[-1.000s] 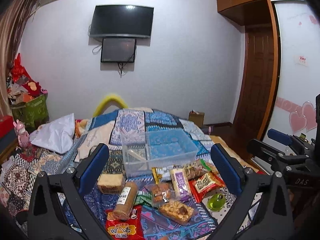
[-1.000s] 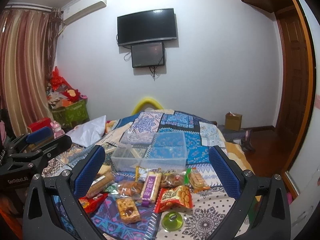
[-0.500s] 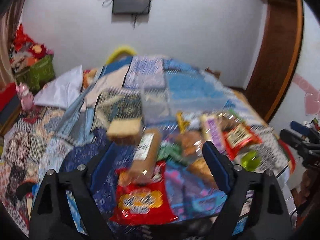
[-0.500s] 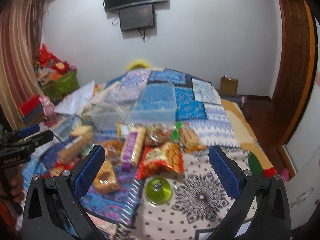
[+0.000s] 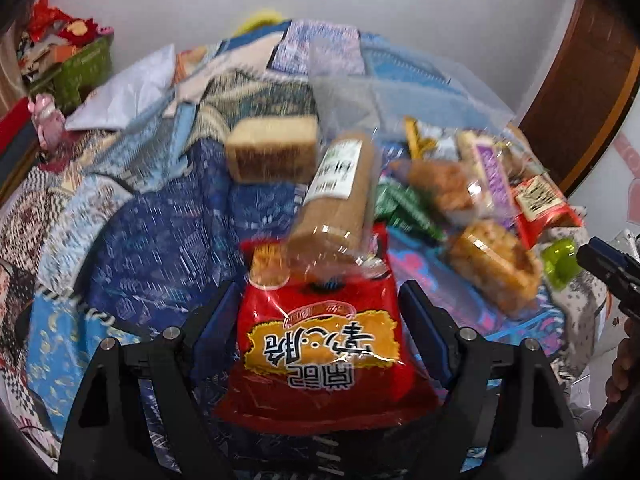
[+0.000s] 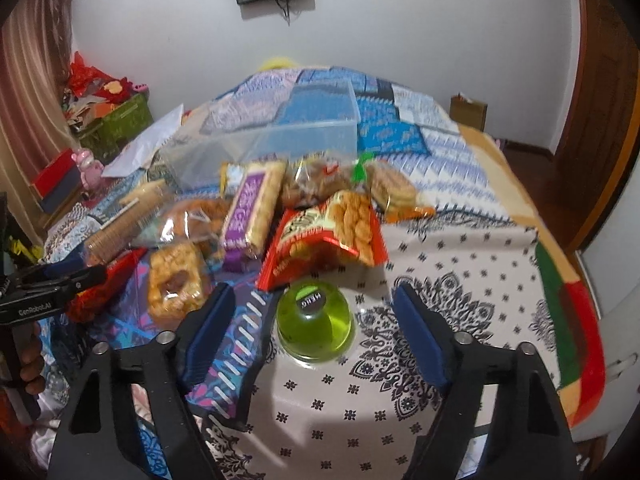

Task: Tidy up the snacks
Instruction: 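Grasp the red noodle-snack bag with the left tool while the right tool grasps the green jelly cup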

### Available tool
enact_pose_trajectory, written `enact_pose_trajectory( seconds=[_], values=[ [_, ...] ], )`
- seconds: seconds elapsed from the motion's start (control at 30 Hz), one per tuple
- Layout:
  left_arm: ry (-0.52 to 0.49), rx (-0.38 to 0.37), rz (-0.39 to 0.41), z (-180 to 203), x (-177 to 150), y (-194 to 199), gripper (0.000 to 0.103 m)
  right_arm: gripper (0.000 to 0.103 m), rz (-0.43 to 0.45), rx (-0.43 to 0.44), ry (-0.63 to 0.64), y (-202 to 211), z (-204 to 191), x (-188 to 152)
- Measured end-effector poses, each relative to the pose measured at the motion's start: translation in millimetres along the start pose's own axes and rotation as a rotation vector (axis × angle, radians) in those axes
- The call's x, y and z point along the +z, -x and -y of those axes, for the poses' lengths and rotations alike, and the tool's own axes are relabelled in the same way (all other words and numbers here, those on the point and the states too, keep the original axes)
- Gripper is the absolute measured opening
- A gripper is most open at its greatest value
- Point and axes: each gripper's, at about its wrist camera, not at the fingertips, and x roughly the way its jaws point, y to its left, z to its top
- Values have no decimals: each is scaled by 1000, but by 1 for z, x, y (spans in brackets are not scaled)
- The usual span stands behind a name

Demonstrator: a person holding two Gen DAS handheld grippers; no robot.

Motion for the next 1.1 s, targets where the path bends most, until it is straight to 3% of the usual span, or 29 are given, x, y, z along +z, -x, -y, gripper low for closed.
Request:
enact_pose_trajectory(
  seconds=[0.07, 0.23, 0.37, 0.7, 1.1],
  values=[
    [3, 1, -18, -1, -2, -8, 81, 75, -10, 1, -5, -4, 0, 0],
    [6, -14, -21, -1, -3, -16, 81, 61, -46, 39, -20, -13, 2, -3],
    [25, -33, -19, -3, -1, -16, 68, 44, -70, 46, -25, -21, 0, -5],
    [-28, -49, 42, 16, -1, 17, 67, 43, -46, 45, -32, -12, 2, -6],
    [-77, -94, 242, 41, 28, 87, 67, 43, 73, 59, -27, 24, -3, 19]
  ],
)
